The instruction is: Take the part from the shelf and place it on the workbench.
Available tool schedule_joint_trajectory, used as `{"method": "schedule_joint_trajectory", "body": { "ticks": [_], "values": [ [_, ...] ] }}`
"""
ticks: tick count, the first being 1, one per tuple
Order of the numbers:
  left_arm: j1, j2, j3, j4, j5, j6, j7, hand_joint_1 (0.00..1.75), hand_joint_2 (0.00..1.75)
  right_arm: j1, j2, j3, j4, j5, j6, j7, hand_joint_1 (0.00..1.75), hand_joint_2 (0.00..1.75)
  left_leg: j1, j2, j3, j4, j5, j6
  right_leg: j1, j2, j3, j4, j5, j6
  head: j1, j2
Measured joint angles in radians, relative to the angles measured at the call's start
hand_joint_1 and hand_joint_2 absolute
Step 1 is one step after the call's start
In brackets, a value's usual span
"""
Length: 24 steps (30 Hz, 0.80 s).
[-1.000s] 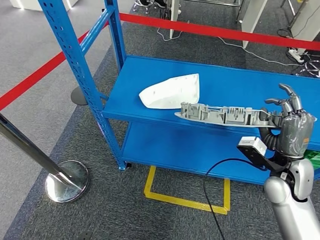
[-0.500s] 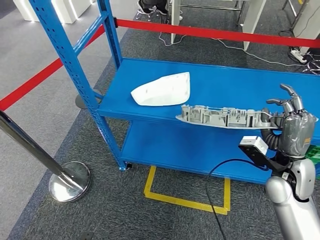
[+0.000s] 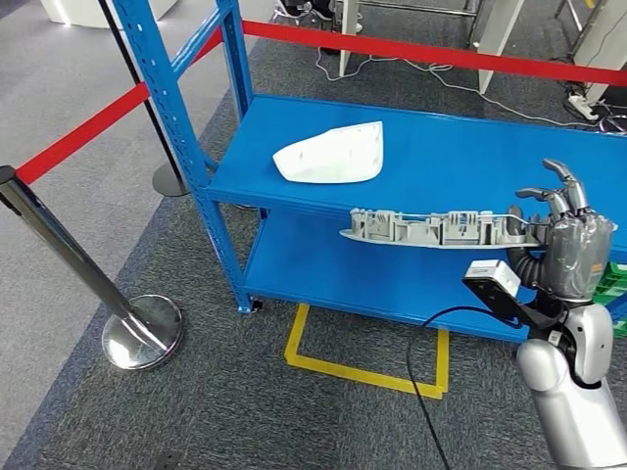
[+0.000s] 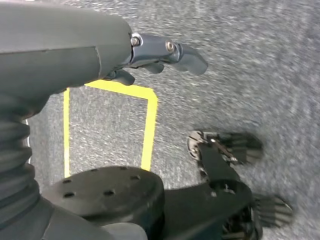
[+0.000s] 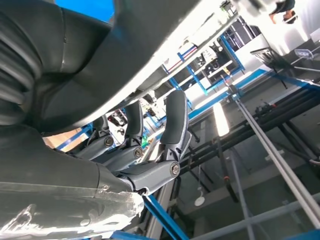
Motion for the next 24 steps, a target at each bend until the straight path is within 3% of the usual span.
{"method": "schedule_joint_trajectory", "body": {
  "ticks": [1, 3, 4, 5, 6, 8, 10, 11, 14, 16, 18, 19, 20, 22, 24],
  "values": [
    [0.001, 0.0, 0.0, 0.0, 0.0, 0.0, 0.0, 0.0, 1.75, 0.001, 0.0, 0.001, 0.002, 0.0, 0.0, 0.001, 1.75, 1.75, 0.001, 0.001, -0.009, -0.003, 0.011, 0.006, 0.0, 0.0, -0.014, 0.039, -0.038, 0.002, 0.0, 0.0],
    [0.001, 0.0, 0.0, 0.0, 0.0, 0.0, 0.001, 0.0, 1.75, 0.002, 0.001, 0.002, 0.004, -0.002, 0.0, 0.002, 1.75, 1.75, -0.001, 0.002, -0.032, -0.003, 0.031, 0.013, 0.001, 0.001, -0.048, 0.168, -0.132, 0.004, 0.002, 0.0],
    [0.001, -0.001, 0.0, 0.0, 0.0, 0.0, 0.001, 0.0, 1.75, 0.002, 0.001, 0.002, 0.005, -0.002, 0.0, 0.002, 1.75, 1.75, -0.001, 0.002, -0.044, -0.002, 0.041, 0.013, 0.001, 0.001, -0.058, 0.224, -0.158, 0.005, 0.002, 0.0],
    [0.002, -0.001, 0.0, 0.0, 0.0, 0.0, 0.001, 0.0, 1.75, 0.002, 0.001, 0.002, 0.007, -0.003, 0.0, 0.002, 1.75, 1.75, -0.002, 0.002, -0.056, -0.002, 0.05, 0.013, 0.001, 0.001, -0.054, 0.254, -0.165, 0.006, 0.002, 0.0],
    [0.002, -0.001, 0.0, 0.0, 0.0, 0.0, 0.002, 0.0, 1.75, 0.002, 0.002, 0.002, 0.009, -0.003, 0.0, 0.002, 1.75, 1.75, -0.002, 0.002, -0.068, -0.001, 0.059, 0.012, 0.001, 0.001, -0.035, 0.249, -0.153, 0.008, 0.002, 0.0],
    [0.002, -0.002, 0.0, 0.0, 0.0, -0.001, 0.003, 0.0, 1.75, 0.001, 0.002, 0.003, 0.01, -0.003, 0.0, 0.003, 1.75, 1.75, 0.0, 0.001, -0.091, 0.003, 0.076, 0.005, 0.0, 0.0, 0.055, 0.138, -0.116, 0.01, 0.002, 0.0],
    [0.002, -0.001, 0.0, 0.0, 0.0, -0.001, 0.005, 0.0, 1.75, -0.003, 0.003, 0.004, 0.01, -0.003, 0.0, 0.004, 1.75, 1.75, -0.001, 0.0, -0.108, 0.011, 0.091, -0.005, 0.002, 0.003, 0.142, 0.013, -0.111, 0.008, 0.002, 0.0],
    [0.002, -0.001, 0.0, 0.0, 0.0, -0.002, 0.005, 0.0, 1.75, -0.005, 0.003, 0.005, 0.01, -0.003, 0.001, 0.004, 1.75, 1.75, -0.002, 0.0, -0.113, 0.013, 0.099, -0.011, 0.004, 0.005, 0.159, -0.017, -0.118, 0.003, 0.003, 0.0],
    [0.004, 0.0, 0.0, 0.0, 0.0, -0.002, 0.006, 0.0, 1.75, -0.009, 0.005, 0.007, 0.013, -0.003, 0.001, 0.005, 1.75, 1.75, -0.001, -0.001, -0.126, 0.016, 0.111, -0.027, 0.006, 0.006, 0.142, -0.022, -0.101, -0.023, 0.004, 0.0],
    [0.004, 0.0, 0.0, 0.0, 0.0, -0.002, 0.007, 0.0, 1.75, -0.013, 0.006, 0.008, 0.016, -0.003, 0.002, 0.005, 1.75, 1.75, 0.002, 0.0, -0.149, 0.066, 0.05, -0.039, 0.005, 0.003, 0.12, -0.024, -0.079, -0.038, 0.0, 0.0],
    [0.004, 0.0, 0.0, 0.0, 0.0, -0.002, 0.007, 0.0, 1.75, -0.015, 0.007, 0.008, 0.017, -0.003, 0.002, 0.005, 1.75, 1.75, 0.005, 0.001, -0.184, 0.185, -0.05, -0.048, 0.006, 0.002, 0.094, -0.024, -0.057, -0.045, -0.003, 0.0],
    [0.003, 0.0, 0.0, 0.0, 0.0, -0.002, 0.007, 0.0, 1.75, -0.016, 0.007, 0.008, 0.018, -0.003, 0.002, 0.005, 1.75, 1.75, 0.006, 0.001, -0.197, 0.247, -0.081, -0.05, 0.007, 0.001, 0.08, -0.023, -0.046, -0.045, -0.003, 0.0],
    [0.003, 0.0, 0.0, 0.0, 0.0, -0.002, 0.007, 0.0, 1.75, -0.016, 0.007, 0.009, 0.018, -0.003, 0.002, 0.005, 1.75, 1.75, 0.007, 0.001, -0.201, 0.288, -0.09, -0.05, 0.008, 0.0, 0.064, -0.023, -0.035, -0.045, -0.003, 0.0],
    [0.002, -0.001, 0.0, 0.0, 0.0, -0.002, 0.007, 0.0, 1.75, -0.017, 0.007, 0.01, 0.018, -0.003, 0.002, 0.005, 1.75, 1.75, 0.007, 0.001, -0.162, 0.28, -0.055, -0.045, 0.011, -0.001, 0.035, -0.022, -0.013, -0.043, -0.003, 0.0],
    [0.0, -0.001, 0.0, 0.0, 0.0, -0.002, 0.007, 0.0, 1.75, -0.02, 0.007, 0.012, 0.018, -0.003, 0.002, 0.005, 1.75, 1.75, 0.004, 0.001, -0.066, 0.165, -0.023, -0.033, 0.013, -0.001, 0.01, -0.022, 0.009, -0.039, -0.002, 0.0]
  ]
}}
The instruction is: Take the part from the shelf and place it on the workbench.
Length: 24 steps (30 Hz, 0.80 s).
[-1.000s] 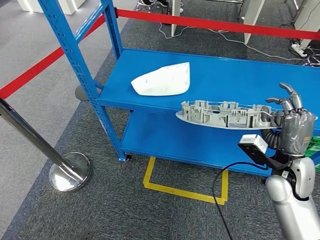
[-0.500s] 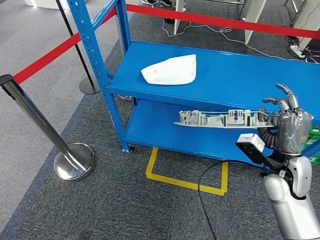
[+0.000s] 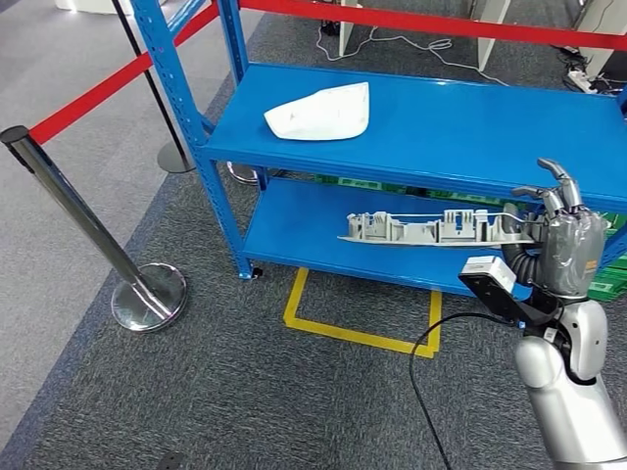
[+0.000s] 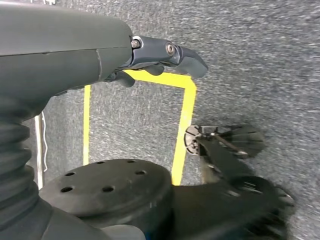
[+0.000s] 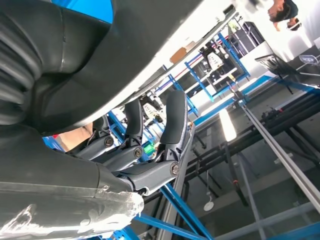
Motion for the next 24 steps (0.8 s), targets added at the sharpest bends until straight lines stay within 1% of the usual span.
{"method": "schedule_joint_trajectory", "body": {
  "ticks": [1, 2, 3, 4, 5, 6, 7, 8, 9, 10, 11, 12, 13, 14, 15, 16, 17, 18, 19, 20, 21, 22, 23, 24],
  "values": [
    [-0.002, 0.0, 0.0, 0.0, 0.0, 0.0, 0.0, 0.0, 1.75, -0.002, 0.0, 0.0, 0.0, 0.0, 0.0, 0.0, 1.75, 1.75, -0.003, 0.0, 0.049, -0.071, -0.003, 0.006, 0.0, -0.001, -0.009, 0.0, 0.011, 0.004, 0.0, 0.0],
    [-0.004, 0.0, 0.0, 0.0, 0.0, 0.0, 0.0, 0.0, 1.75, -0.004, 0.0, 0.001, 0.0, 0.0, 0.0, 0.0, 1.75, 1.75, -0.006, 0.0, 0.084, -0.125, -0.01, 0.01, -0.001, -0.001, -0.016, -0.003, 0.022, 0.008, 0.001, 0.0],
    [-0.006, 0.0, 0.0, 0.0, -0.001, 0.0, 0.0, 0.0, 1.75, -0.006, 0.0, 0.001, 0.0, 0.0, 0.0, 0.0, 1.75, 1.75, -0.011, -0.001, 0.101, -0.159, -0.015, 0.014, -0.004, -0.002, -0.021, -0.007, 0.035, 0.014, 0.0, 0.0],
    [-0.005, 0.001, 0.0, 0.0, -0.001, 0.0, 0.0, 0.0, 1.75, -0.005, 0.001, 0.002, 0.001, 0.0, 0.0, 0.0, 1.75, 1.75, -0.014, -0.001, 0.1, -0.175, -0.011, 0.018, -0.007, -0.003, -0.024, -0.014, 0.048, 0.02, 0.001, 0.0],
    [-0.003, 0.002, 0.0, 0.0, -0.001, 0.0, 0.0, 0.0, 1.75, -0.004, 0.002, 0.003, 0.001, 0.0, 0.0, 0.0, 1.75, 1.75, -0.016, 0.0, 0.094, -0.179, 0.002, 0.023, -0.01, -0.002, -0.028, -0.02, 0.055, 0.025, 0.0, 0.0],
    [-0.001, 0.003, 0.0, 0.0, -0.001, 0.0, 0.0, 0.0, 1.75, -0.002, 0.002, 0.005, 0.002, 0.0, 0.0, 0.0, 1.75, 1.75, -0.016, 0.0, 0.087, -0.185, 0.014, 0.03, -0.012, -0.002, -0.034, -0.017, 0.046, 0.029, 0.001, 0.0],
    [0.001, 0.004, 0.0, 0.0, -0.001, 0.0, 0.0, 0.0, 1.75, -0.001, 0.003, 0.006, 0.004, 0.0, 0.0, 0.0, 1.75, 1.75, -0.015, 0.002, 0.08, -0.19, 0.026, 0.036, -0.011, -0.001, -0.043, 0.003, 0.019, 0.032, 0.003, 0.0],
    [0.001, 0.005, 0.0, 0.0, -0.001, 0.0, 0.0, 0.0, 1.75, -0.001, 0.003, 0.008, 0.005, -0.001, 0.0, 0.0, 1.75, 1.75, -0.013, 0.003, 0.072, -0.192, 0.037, 0.042, -0.011, 0.0, -0.057, 0.045, -0.025, 0.034, 0.004, 0.0],
    [0.001, 0.006, 0.0, 0.0, -0.001, 0.0, 0.0, 0.0, 1.75, -0.001, 0.003, 0.008, 0.007, -0.001, 0.0, 0.0, 1.75, 1.75, -0.014, 0.003, 0.062, -0.192, 0.046, 0.045, -0.01, 0.0, -0.071, 0.108, -0.076, 0.036, 0.006, 0.0],
    [0.001, 0.006, 0.0, 0.0, -0.001, 0.0, 0.0, 0.0, 1.75, -0.001, 0.004, 0.009, 0.008, -0.002, 0.0, 0.0, 1.75, 1.75, -0.013, 0.003, 0.052, -0.191, 0.055, 0.047, -0.01, 0.001, -0.085, 0.179, -0.117, 0.038, 0.007, 0.0],
    [0.0, 0.006, 0.0, 0.0, -0.001, 0.0, 0.0, 0.0, 1.75, -0.001, 0.004, 0.01, 0.009, -0.003, 0.0, 0.0, 1.75, 1.75, -0.013, 0.003, 0.042, -0.189, 0.062, 0.047, -0.01, 0.001, -0.091, 0.237, -0.138, 0.04, 0.007, 0.0],
    [0.0, 0.006, 0.0, 0.0, -0.001, 0.0, 0.0, 0.0, 1.75, -0.001, 0.005, 0.011, 0.01, -0.003, -0.001, 0.0, 1.75, 1.75, -0.012, 0.003, 0.032, -0.186, 0.069, 0.046, -0.011, 0.001, -0.084, 0.267, -0.139, 0.043, 0.007, 0.0],
    [0.001, 0.006, 0.0, 0.0, -0.001, 0.0, 0.0, 0.0, 1.75, -0.001, 0.005, 0.012, 0.01, -0.003, -0.001, 0.0, 1.75, 1.75, -0.01, 0.003, 0.022, -0.182, 0.075, 0.043, -0.012, 0.0, -0.06, 0.26, -0.122, 0.046, 0.007, 0.0],
    [0.001, 0.006, 0.0, 0.0, -0.001, 0.0, 0.0, 0.0, 1.75, -0.001, 0.006, 0.013, 0.011, -0.003, -0.001, 0.0, 1.75, 1.75, -0.007, 0.003, 0.012, -0.177, 0.08, 0.039, -0.013, 0.0, -0.021, 0.217, -0.099, 0.049, 0.007, 0.0],
    [0.001, 0.006, 0.0, 0.0, -0.001, -0.001, 0.0, 0.0, 1.75, -0.002, 0.006, 0.014, 0.011, -0.003, -0.001, 0.0, 1.75, 1.75, -0.005, 0.003, 0.001, -0.172, 0.084, 0.033, -0.014, 0.0, 0.027, 0.151, -0.087, 0.054, 0.008, 0.0],
    [0.0, 0.006, 0.0, 0.0, -0.001, -0.001, 0.0, 0.0, 1.75, -0.004, 0.007, 0.014, 0.011, -0.003, -0.001, 0.0, 1.75, 1.75, -0.004, 0.003, -0.009, -0.165, 0.089, 0.028, -0.014, 0.002, 0.073, 0.083, -0.086, 0.056, 0.009, 0.0],
    [0.0, 0.007, 0.0, 0.0, -0.001, -0.001, 0.001, 0.0, 1.75, -0.004, 0.007, 0.014, 0.011, -0.003, -0.001, 0.0, 1.75, 1.75, -0.005, 0.002, -0.017, -0.16, 0.095, 0.022, -0.014, 0.005, 0.102, 0.035, -0.09, 0.054, 0.009, 0.0],
    [0.001, 0.008, 0.0, 0.0, -0.001, -0.001, 0.001, 0.0, 1.75, -0.005, 0.008, 0.015, 0.012, -0.003, -0.001, 0.001, 1.75, 1.75, -0.006, 0.002, -0.024, -0.156, 0.101, 0.017, -0.012, 0.008, 0.116, 0.01, -0.098, 0.05, 0.01, 0.0],
    [0.001, 0.009, 0.0, 0.0, -0.001, -0.001, 0.002, 0.0, 1.75, -0.004, 0.008, 0.015, 0.012, -0.003, -0.001, 0.001, 1.75, 1.75, -0.007, 0.002, -0.03, -0.153, 0.107, 0.012, -0.011, 0.01, 0.116, 0.006, -0.097, 0.043, 0.01, 0.0],
    [0.002, 0.009, 0.0, 0.0, -0.001, -0.001, 0.002, 0.0, 1.75, -0.004, 0.009, 0.016, 0.013, -0.003, -0.001, 0.002, 1.75, 1.75, -0.007, 0.001, -0.035, -0.153, 0.111, 0.007, -0.012, 0.01, 0.106, 0.01, -0.092, 0.035, 0.009, 0.0],
    [0.002, 0.01, 0.0, 0.0, -0.001, -0.001, 0.003, 0.0, 1.75, -0.004, 0.009, 0.016, 0.013, -0.003, -0.001, 0.002, 1.75, 1.75, -0.007, 0.002, -0.042, -0.147, 0.103, 0.002, -0.013, 0.009, 0.098, 0.012, -0.086, 0.027, 0.008, 0.0],
    [0.003, 0.01, 0.0, 0.0, -0.001, -0.001, 0.004, 0.0, 1.75, -0.004, 0.009, 0.016, 0.014, -0.003, -0.001, 0.002, 1.75, 1.75, -0.005, 0.002, -0.052, -0.126, 0.079, -0.004, -0.014, 0.008, 0.089, 0.013, -0.079, 0.017, 0.006, 0.0],
    [0.003, 0.01, 0.0, 0.0, -0.001, -0.001, 0.005, 0.0, 1.75, -0.005, 0.01, 0.016, 0.014, -0.003, -0.001, 0.002, 1.75, 1.75, -0.004, 0.003, -0.068, -0.086, 0.04, -0.01, -0.014, 0.007, 0.079, 0.012, -0.07, 0.008, 0.004, 0.0],
    [0.003, 0.01, 0.0, 0.0, -0.001, -0.001, 0.005, 0.0, 1.75, -0.005, 0.01, 0.016, 0.014, -0.003, -0.001, 0.003, 1.75, 1.75, -0.002, 0.003, -0.087, -0.027, -0.008, -0.015, -0.013, 0.006, 0.069, 0.013, -0.062, 0.002, 0.002, 0.0]
  ]
}}
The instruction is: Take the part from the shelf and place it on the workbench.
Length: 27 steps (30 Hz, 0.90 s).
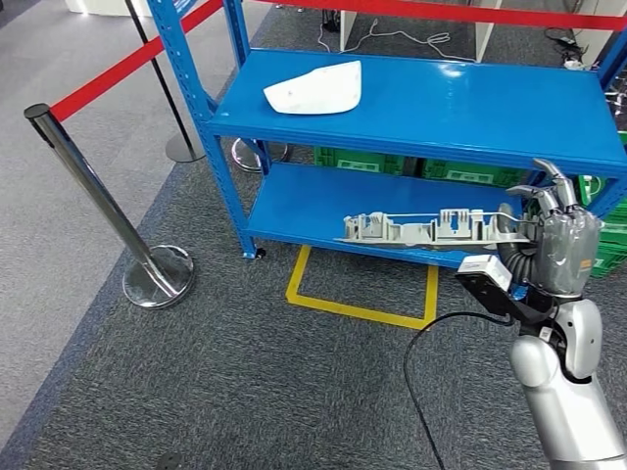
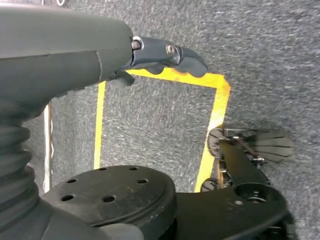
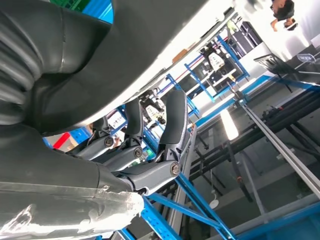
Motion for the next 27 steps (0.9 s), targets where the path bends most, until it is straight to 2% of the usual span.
{"method": "schedule_joint_trajectory", "body": {
  "ticks": [1, 2, 3, 6, 7, 8, 9, 11, 12, 14, 15, 16, 19, 20, 21, 22, 24, 25, 26, 27],
  "values": [
    [0.0, 0.0, 0.0, 0.0, 0.0, 0.0, 0.0, 0.0, 1.75, 0.0, 0.0, 0.0, 0.0, 0.0, 0.0, 0.0, 1.75, 1.75, 0.001, 0.0, -0.018, 0.062, -0.043, -0.003, 0.002, -0.001, -0.01, 0.0, 0.008, -0.004, -0.001, 0.0],
    [-0.001, 0.0, 0.0, 0.0, 0.0, -0.001, 0.0, 0.0, 1.75, 0.0, 0.0, 0.0, 0.0, 0.0, 0.0, 0.0, 1.75, 1.75, 0.002, 0.0, -0.032, 0.111, -0.071, -0.004, 0.003, -0.001, -0.017, 0.0, 0.014, -0.005, -0.001, 0.0],
    [-0.001, 0.0, 0.0, 0.0, 0.0, -0.001, 0.0, 0.0, 1.75, 0.0, 0.0, 0.0, 0.0, 0.0, 0.0, 0.0, 1.75, 1.75, 0.002, 0.0, -0.039, 0.139, -0.086, -0.005, 0.005, -0.001, -0.022, 0.0, 0.018, -0.006, -0.001, 0.0],
    [-0.002, 0.0, 0.0, 0.0, 0.001, -0.001, 0.0, 0.0, 1.75, 0.0, 0.0, 0.0, 0.0, 0.0, 0.0, 0.0, 1.75, 1.75, 0.002, 0.0, -0.042, 0.163, -0.091, -0.004, 0.006, -0.002, -0.028, 0.0, 0.023, -0.006, -0.001, 0.0],
    [-0.002, 0.0, 0.0, 0.0, 0.001, -0.001, 0.0, 0.0, 1.75, 0.0, 0.0, 0.0, 0.0, -0.001, 0.0, 0.0, 1.75, 1.75, 0.002, 0.0, -0.036, 0.169, -0.082, -0.001, 0.009, -0.002, -0.036, 0.0, 0.029, -0.007, -0.001, 0.0],
    [-0.003, 0.0, 0.0, 0.0, 0.002, -0.001, -0.001, 0.0, 1.75, 0.0, 0.0, 0.0, 0.0, -0.001, 0.0, 0.0, 1.75, 1.75, -0.002, 0.0, 0.008, 0.125, -0.056, 0.01, 0.012, -0.001, -0.052, 0.0, 0.043, -0.007, -0.001, 0.0],
    [-0.005, 0.0, 0.0, 0.0, 0.002, 0.0, -0.002, 0.0, 1.75, 0.001, 0.0, 0.0, 0.0, -0.002, 0.0, 0.0, 1.75, 1.75, -0.008, 0.0, 0.068, 0.057, -0.037, 0.023, 0.016, 0.0, -0.069, 0.0, 0.059, -0.007, -0.001, 0.0],
    [-0.01, 0.002, 0.0, 0.0, 0.003, 0.003, -0.009, 0.0, 1.75, 0.001, 0.0, 0.0, 0.0, -0.002, 0.0, -0.001, 1.75, 1.75, -0.022, 0.0, 0.184, -0.103, -0.012, 0.044, 0.02, 0.0, -0.095, -0.004, 0.09, -0.003, 0.0, 0.0],
    [-0.011, 0.002, 0.0, 0.0, 0.005, 0.005, -0.013, 0.0, 1.75, 0.002, 0.0, 0.0, 0.0, -0.003, 0.0, -0.001, 1.75, 1.75, -0.027, 0.0, 0.199, -0.133, -0.017, 0.047, 0.017, -0.001, -0.097, -0.008, 0.1, 0.001, -0.001, 0.0],
    [-0.009, 0.002, 0.0, 0.0, 0.007, 0.009, -0.02, 0.0, 1.75, 0.006, 0.001, 0.0, 0.0, -0.004, 0.0, -0.002, 1.75, 1.75, -0.03, 0.001, 0.192, -0.149, 0.001, 0.052, 0.011, -0.001, -0.102, -0.016, 0.116, 0.011, -0.004, 0.0],
    [-0.007, 0.003, 0.0, 0.0, 0.008, 0.011, -0.021, 0.0, 1.75, 0.009, 0.001, 0.0, 0.0, -0.005, 0.0, -0.003, 1.75, 1.75, -0.029, 0.001, 0.186, -0.152, 0.013, 0.057, 0.01, -0.001, -0.11, -0.007, 0.105, 0.015, -0.004, 0.0],
    [-0.006, 0.004, 0.0, 0.0, 0.008, 0.012, -0.022, 0.0, 1.75, 0.012, 0.002, 0.0, 0.0, -0.005, -0.001, -0.003, 1.75, 1.75, -0.027, 0.002, 0.179, -0.156, 0.025, 0.062, 0.01, 0.0, -0.123, 0.023, 0.078, 0.018, -0.002, 0.0],
    [-0.004, 0.006, 0.0, 0.0, 0.005, 0.016, -0.023, 0.0, 1.75, 0.018, 0.002, -0.001, 0.0, -0.009, -0.001, -0.003, 1.75, 1.75, -0.024, 0.003, 0.149, -0.155, 0.054, 0.069, 0.01, 0.0, -0.179, 0.213, -0.047, 0.027, 0.001, 0.0],
    [-0.004, 0.005, 0.0, 0.0, 0.003, 0.016, -0.023, 0.0, 1.75, 0.018, 0.002, -0.001, 0.0, -0.011, -0.001, -0.003, 1.75, 1.75, -0.024, 0.003, 0.138, -0.154, 0.062, 0.068, 0.01, 0.0, -0.183, 0.256, -0.069, 0.031, 0.0, 0.0],
    [-0.003, 0.004, 0.0, 0.0, 0.002, 0.016, -0.023, 0.0, 1.75, 0.019, 0.002, -0.001, 0.0, -0.012, -0.001, -0.003, 1.75, 1.75, -0.022, 0.003, 0.128, -0.152, 0.07, 0.066, 0.009, -0.001, -0.168, 0.264, -0.076, 0.034, 0.001, 0.0],
    [-0.002, 0.003, 0.0, 0.0, 0.002, 0.016, -0.023, 0.0, 1.75, 0.019, 0.002, -0.001, 0.0, -0.012, -0.001, -0.003, 1.75, 1.75, -0.02, 0.003, 0.118, -0.15, 0.076, 0.063, 0.009, -0.001, -0.132, 0.23, -0.067, 0.036, 0.0, 0.0],
    [-0.002, 0.002, 0.0, 0.0, 0.002, 0.016, -0.023, 0.0, 1.75, 0.018, 0.003, 0.0, 0.0, -0.014, 0.0, -0.003, 1.75, 1.75, -0.016, 0.003, 0.1, -0.14, 0.085, 0.054, 0.007, -0.003, -0.027, 0.095, -0.043, 0.043, 0.001, 0.0],
    [-0.002, 0.002, 0.0, -0.001, 0.002, 0.016, -0.023, 0.0, 1.75, 0.017, 0.004, 0.0, 0.0, -0.016, 0.0, -0.003, 1.75, 1.75, -0.016, 0.003, 0.092, -0.132, 0.087, 0.05, 0.006, -0.002, 0.013, 0.038, -0.035, 0.041, 0.001, 0.0],
    [-0.002, 0.003, 0.0, -0.001, 0.002, 0.016, -0.023, 0.0, 1.75, 0.017, 0.004, 0.0, 0.001, -0.019, 0.001, -0.004, 1.75, 1.75, -0.016, 0.002, 0.087, -0.126, 0.09, 0.046, 0.006, 0.0, 0.034, 0.005, -0.032, 0.037, -0.001, 0.0],
    [-0.002, 0.003, 0.0, -0.001, 0.002, 0.017, -0.023, 0.0, 1.75, 0.017, 0.005, 0.0, 0.001, -0.022, 0.001, -0.004, 1.75, 1.75, -0.018, 0.002, 0.083, -0.122, 0.093, 0.042, 0.008, 0.002, 0.037, -0.002, -0.034, 0.03, -0.003, 0.0]
  ]
}}
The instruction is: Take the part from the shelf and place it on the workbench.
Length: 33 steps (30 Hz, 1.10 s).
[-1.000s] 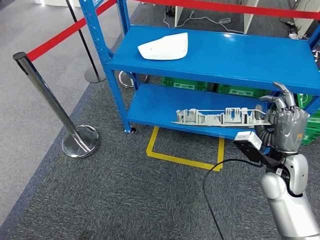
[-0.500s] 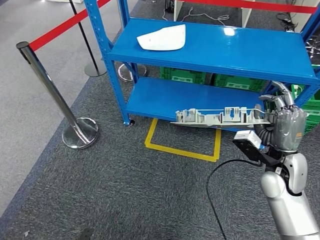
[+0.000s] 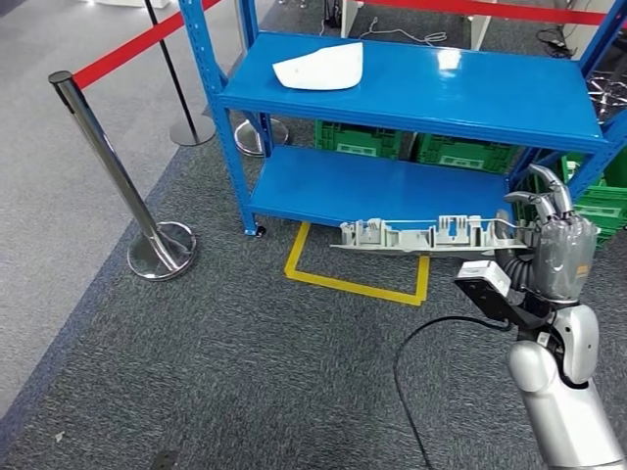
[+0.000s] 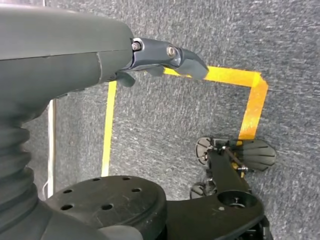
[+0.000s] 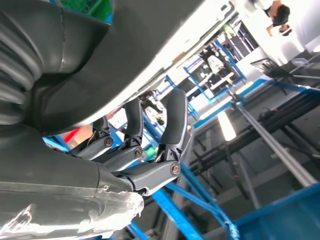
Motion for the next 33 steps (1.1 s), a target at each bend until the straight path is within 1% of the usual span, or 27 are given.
{"method": "schedule_joint_trajectory", "body": {
  "ticks": [2, 3, 4, 5, 7, 8, 9, 10, 11, 12, 13, 14, 15, 18, 19, 20, 22, 23, 24, 25, 26, 27, 28, 29, 30, 31, 33],
  "values": [
    [0.002, 0.001, 0.0, 0.0, 0.0, 0.0, 0.0, 0.0, 1.75, 0.0, 0.001, 0.0, 0.0, -0.008, 0.0, -0.002, 1.75, 1.75, 0.001, 0.0, -0.006, 0.003, 0.005, -0.007, 0.001, 0.002, -0.006, 0.002, 0.012, -0.016, -0.002, 0.0],
    [0.002, 0.001, 0.0, 0.0, -0.001, 0.0, 0.0, 0.0, 1.75, 0.0, 0.002, 0.0, 0.0, -0.012, 0.0, -0.002, 1.75, 1.75, 0.002, 0.0, -0.011, 0.01, -0.001, -0.013, 0.001, 0.001, -0.01, 0.002, 0.017, -0.024, -0.003, 0.0],
    [0.002, 0.002, 0.0, 0.0, -0.001, 0.0, 0.0, 0.0, 1.75, -0.001, 0.003, 0.0, 0.0, -0.014, 0.0, -0.003, 1.75, 1.75, 0.004, 0.0, -0.023, 0.033, -0.02, -0.02, 0.0, 0.001, -0.014, 0.001, 0.022, -0.031, -0.005, 0.0],
    [0.002, 0.002, -0.001, 0.0, -0.001, 0.0, 0.0, 0.0, 1.75, -0.001, 0.003, 0.0, 0.0, -0.016, 0.0, -0.004, 1.75, 1.75, 0.007, 0.0, -0.042, 0.077, -0.052, -0.027, -0.001, 0.0, -0.019, 0.001, 0.027, -0.036, -0.007, 0.0],
    [0.002, 0.002, -0.001, 0.0, -0.002, 0.0, 0.0, 0.0, 1.75, -0.001, 0.005, -0.001, 0.0, -0.019, 0.0, -0.005, 1.75, 1.75, 0.014, 0.0, -0.097, 0.208, -0.126, -0.038, -0.001, 0.0, -0.03, 0.001, 0.035, -0.039, -0.009, 0.0],
    [0.002, 0.002, -0.001, 0.0, -0.002, 0.0, 0.0, 0.0, 1.75, -0.001, 0.006, -0.001, 0.0, -0.025, 0.002, -0.007, 1.75, 1.75, 0.017, 0.0, -0.118, 0.262, -0.148, -0.041, 0.0, 0.0, -0.036, 0.001, 0.039, -0.039, -0.009, 0.0],
    [0.003, 0.002, -0.001, 0.0, -0.002, 0.0, 0.0, 0.0, 1.75, -0.001, 0.007, -0.001, 0.0, -0.033, 0.005, -0.009, 1.75, 1.75, 0.019, 0.0, -0.126, 0.287, -0.152, -0.042, 0.0, 0.0, -0.041, 0.001, 0.043, -0.037, -0.009, 0.0],
    [0.003, 0.002, -0.001, 0.0, -0.002, 0.0, 0.0, 0.0, 1.75, -0.001, 0.008, -0.001, 0.0, -0.042, 0.009, -0.011, 1.75, 1.75, 0.021, 0.0, -0.114, 0.274, -0.138, -0.041, 0.0, -0.002, -0.045, 0.001, 0.046, -0.036, -0.009, 0.0],
    [0.002, 0.001, -0.001, 0.0, -0.003, 0.0, 0.0, 0.0, 1.75, -0.001, 0.009, -0.001, 0.0, -0.048, 0.012, -0.013, 1.75, 1.75, 0.022, 0.003, -0.083, 0.225, -0.11, -0.04, -0.001, -0.005, -0.048, 0.001, 0.049, -0.033, -0.009, 0.0],
    [0.001, 0.001, -0.001, 0.0, -0.003, 0.0, 0.0, 0.0, 1.75, -0.001, 0.009, -0.001, 0.0, -0.046, 0.014, -0.013, 1.75, 1.75, 0.023, 0.014, -0.042, 0.159, -0.081, -0.038, 0.0, -0.007, -0.05, 0.001, 0.051, -0.03, -0.009, 0.0],
    [-0.001, 0.0, -0.001, 0.0, -0.003, 0.0, 0.0, 0.0, 1.75, -0.002, 0.01, -0.001, 0.0, -0.039, 0.015, -0.012, 1.75, 1.75, 0.021, 0.027, -0.004, 0.091, -0.061, -0.036, 0.002, -0.011, -0.052, 0.003, 0.053, -0.027, -0.011, 0.0],
    [-0.003, -0.001, -0.002, 0.0, -0.004, 0.0, 0.0, 0.0, 1.75, -0.002, 0.01, -0.002, 0.0, -0.028, 0.014, -0.01, 1.75, 1.75, 0.02, 0.038, 0.019, 0.045, -0.049, -0.032, 0.004, -0.014, -0.054, 0.004, 0.055, -0.022, -0.01, 0.0],
    [-0.006, -0.001, -0.002, 0.0, -0.004, 0.0, 0.0, 0.0, 1.75, -0.003, 0.01, -0.002, 0.0, -0.018, 0.013, -0.008, 1.75, 1.75, 0.017, 0.046, 0.029, 0.02, -0.046, -0.028, 0.007, -0.019, -0.056, 0.004, 0.058, -0.017, -0.011, 0.0],
    [-0.003, -0.001, -0.002, 0.0, -0.005, 0.001, 0.0, 0.0, 1.75, -0.003, 0.01, -0.002, 0.001, -0.01, 0.013, -0.005, 1.75, 1.75, 0.014, 0.03, 0.02, 0.01, -0.036, -0.006, 0.004, -0.036, -0.061, 0.002, 0.059, -0.003, -0.011, 0.0],
    [0.0, 0.0, -0.002, 0.0, -0.005, 0.001, 0.0, 0.0, 1.75, -0.003, 0.01, -0.002, 0.001, -0.01, 0.013, -0.005, 1.75, 1.75, 0.014, 0.023, 0.019, 0.008, -0.032, 0.002, 0.003, -0.034, -0.069, 0.02, 0.044, 0.001, -0.009, 0.0],
    [0.001, 0.0, -0.002, 0.0, -0.006, 0.001, 0.0, 0.0, 1.75, -0.003, 0.01, -0.002, 0.001, -0.01, 0.013, -0.004, 1.75, 1.75, 0.015, 0.016, 0.018, 0.006, -0.027, 0.008, 0.003, -0.029, -0.085, 0.058, 0.018, 0.004, -0.008, 0.0],
    [0.001, 0.001, -0.002, 0.0, -0.007, 0.001, 0.0, 0.0, 1.75, -0.002, 0.01, -0.002, 0.001, -0.005, 0.012, -0.003, 1.75, 1.75, 0.013, 0.002, 0.013, 0.006, -0.022, 0.016, 0.003, -0.014, -0.137, 0.185, -0.053, 0.005, -0.003, 0.0],
    [0.002, 0.001, -0.002, 0.0, -0.008, 0.0, 0.0, 0.0, 1.75, 0.0, 0.01, -0.002, 0.001, -0.001, 0.012, -0.002, 1.75, 1.75, 0.011, -0.005, 0.01, 0.006, -0.02, 0.018, 0.004, -0.011, -0.161, 0.245, -0.078, 0.005, -0.003, 0.0],
    [0.003, 0.0, -0.002, 0.0, -0.008, 0.0, 0.0, 0.0, 1.75, 0.002, 0.01, -0.002, 0.001, 0.005, 0.012, -0.001, 1.75, 1.75, 0.01, -0.013, 0.008, 0.006, -0.018, 0.019, 0.005, -0.01, -0.172, 0.276, -0.086, 0.003, -0.002, 0.0],
    [0.004, 0.0, -0.002, 0.0, -0.007, -0.001, 0.0, 0.0, 1.75, 0.003, 0.01, -0.002, 0.001, 0.01, 0.011, 0.0, 1.75, 1.75, 0.009, -0.022, 0.006, 0.006, -0.016, 0.019, 0.005, -0.008, -0.164, 0.27, -0.075, 0.001, -0.002, 0.0],
    [0.005, 0.0, -0.002, 0.0, -0.007, -0.001, 0.0, 0.0, 1.75, 0.004, 0.01, -0.002, 0.001, 0.014, 0.011, 0.002, 1.75, 1.75, 0.009, -0.031, 0.005, 0.006, -0.014, 0.018, 0.006, -0.004, -0.136, 0.224, -0.049, -0.001, -0.002, 0.0],
    [0.006, 0.0, -0.002, 0.0, -0.007, -0.001, 0.0, 0.0, 1.75, 0.005, 0.01, -0.002, 0.001, 0.016, 0.011, 0.003, 1.75, 1.75, 0.009, -0.04, 0.005, 0.007, -0.012, 0.016, 0.005, 0.008, -0.097, 0.156, -0.017, -0.003, -0.002, 0.0],
    [0.006, 0.0, -0.002, 0.0, -0.007, -0.001, 0.0, 0.0, 1.75, 0.005, 0.01, -0.002, 0.001, 0.018, 0.011, 0.004, 1.75, 1.75, 0.008, -0.049, 0.003, 0.009, -0.01, 0.013, 0.003, 0.028, -0.057, 0.088, 0.003, -0.005, -0.002, 0.0],
    [0.005, 0.0, -0.002, 0.0, -0.007, -0.001, 0.0, 0.0, 1.75, 0.005, 0.01, -0.002, 0.001, 0.018, 0.011, 0.004, 1.75, 1.75, 0.008, -0.056, -0.001, 0.011, -0.008, 0.01, 0.001, 0.044, -0.03, 0.038, 0.016, -0.005, -0.003, 0.0],
    [0.004, 0.0, -0.002, 0.0, -0.007, -0.001, 0.0, 0.0, 1.75, 0.005, 0.01, -0.002, 0.001, 0.019, 0.01, 0.004, 1.75, 1.75, 0.008, -0.063, -0.006, 0.012, -0.005, 0.006, 0.0, 0.056, -0.017, 0.011, 0.019, -0.005, -0.003, 0.0],
    [0.003, 0.0, -0.002, 0.0, -0.007, -0.001, 0.0, 0.0, 1.75, 0.005, 0.01, -0.002, 0.001, 0.019, 0.01, 0.005, 1.75, 1.75, 0.009, -0.07, -0.011, 0.012, -0.001, 0.0, 0.0, 0.058, -0.014, 0.003, 0.016, -0.006, -0.004, 0.0],
    [0.005, 0.001, -0.002, 0.0, -0.007, -0.001, 0.0, 0.0, 1.75, 0.006, 0.01, -0.002, 0.001, 0.02, 0.009, 0.005, 1.75, 1.75, 0.012, -0.078, -0.018, 0.014, 0.001, -0.011, 0.0, 0.041, -0.017, -0.001, 0.023, -0.014, -0.004, 0.0]
  ]
}}
